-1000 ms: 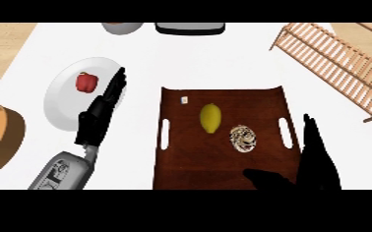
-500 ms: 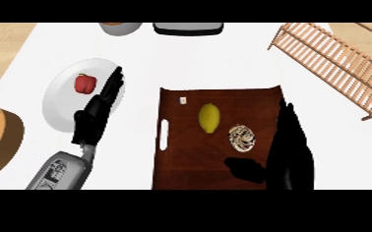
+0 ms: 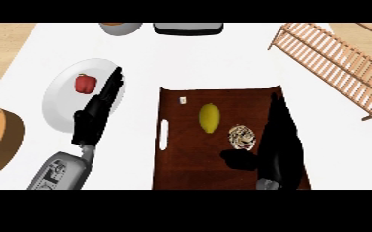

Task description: Pick the cupcake from the tray and place it in the tiered shelf

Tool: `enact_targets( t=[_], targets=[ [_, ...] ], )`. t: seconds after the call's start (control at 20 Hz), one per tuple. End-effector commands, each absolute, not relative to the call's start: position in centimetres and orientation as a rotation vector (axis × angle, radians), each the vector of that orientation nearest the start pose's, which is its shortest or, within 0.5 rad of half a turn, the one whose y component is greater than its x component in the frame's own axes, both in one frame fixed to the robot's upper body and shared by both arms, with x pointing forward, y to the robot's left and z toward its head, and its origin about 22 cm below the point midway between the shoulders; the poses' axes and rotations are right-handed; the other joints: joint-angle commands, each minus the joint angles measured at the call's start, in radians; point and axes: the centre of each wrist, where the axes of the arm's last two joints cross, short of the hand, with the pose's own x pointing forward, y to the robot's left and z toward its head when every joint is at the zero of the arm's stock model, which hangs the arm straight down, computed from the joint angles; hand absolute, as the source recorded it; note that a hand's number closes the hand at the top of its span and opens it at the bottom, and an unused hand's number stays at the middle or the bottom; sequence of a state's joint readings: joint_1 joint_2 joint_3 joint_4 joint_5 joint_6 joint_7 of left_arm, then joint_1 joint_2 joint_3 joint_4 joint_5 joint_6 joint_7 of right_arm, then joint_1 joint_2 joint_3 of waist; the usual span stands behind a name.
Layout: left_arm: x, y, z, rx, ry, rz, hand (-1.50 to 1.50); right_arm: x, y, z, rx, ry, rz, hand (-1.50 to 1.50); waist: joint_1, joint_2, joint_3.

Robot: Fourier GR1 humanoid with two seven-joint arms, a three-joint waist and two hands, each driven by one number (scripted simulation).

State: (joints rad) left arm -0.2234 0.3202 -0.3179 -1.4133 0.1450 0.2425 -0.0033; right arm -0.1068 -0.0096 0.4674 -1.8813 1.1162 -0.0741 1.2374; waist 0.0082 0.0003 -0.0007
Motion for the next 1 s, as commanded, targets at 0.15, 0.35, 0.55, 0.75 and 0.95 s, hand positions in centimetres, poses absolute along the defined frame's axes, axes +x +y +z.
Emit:
enact_targets(
  t=[0.15, 0.35, 0.55, 0.75, 0.95],
  targets=[
    [28.0, 21.6, 1.4, 0.100, -1.583, -0.263, 0.00, 23.2, -10.4, 8.9, -0.992, -0.776, 0.221, -1.50, 0.002, 0.001, 0.000],
    [28.6, 21.8, 1.8, 0.099, -1.564, -0.261, 0.00, 23.6, -10.7, 9.3, -0.977, -0.768, 0.219, -1.50, 0.001, 0.000, 0.000],
    [28.4, 22.5, 1.1, 0.100, -1.580, -0.259, 0.00, 22.6, -10.7, 8.4, -0.968, -0.740, 0.234, -1.50, -0.007, -0.001, 0.000],
    [29.0, 23.5, 1.5, 0.131, -1.565, -0.256, 0.00, 24.2, -12.0, 7.3, -0.980, -0.715, 0.225, -1.50, -0.008, 0.001, 0.000],
    [28.8, 21.0, 2.3, 0.107, -1.585, -0.253, 0.00, 24.1, -12.4, 6.1, -0.979, -0.690, 0.261, -1.50, -0.009, 0.000, 0.001]
  ],
)
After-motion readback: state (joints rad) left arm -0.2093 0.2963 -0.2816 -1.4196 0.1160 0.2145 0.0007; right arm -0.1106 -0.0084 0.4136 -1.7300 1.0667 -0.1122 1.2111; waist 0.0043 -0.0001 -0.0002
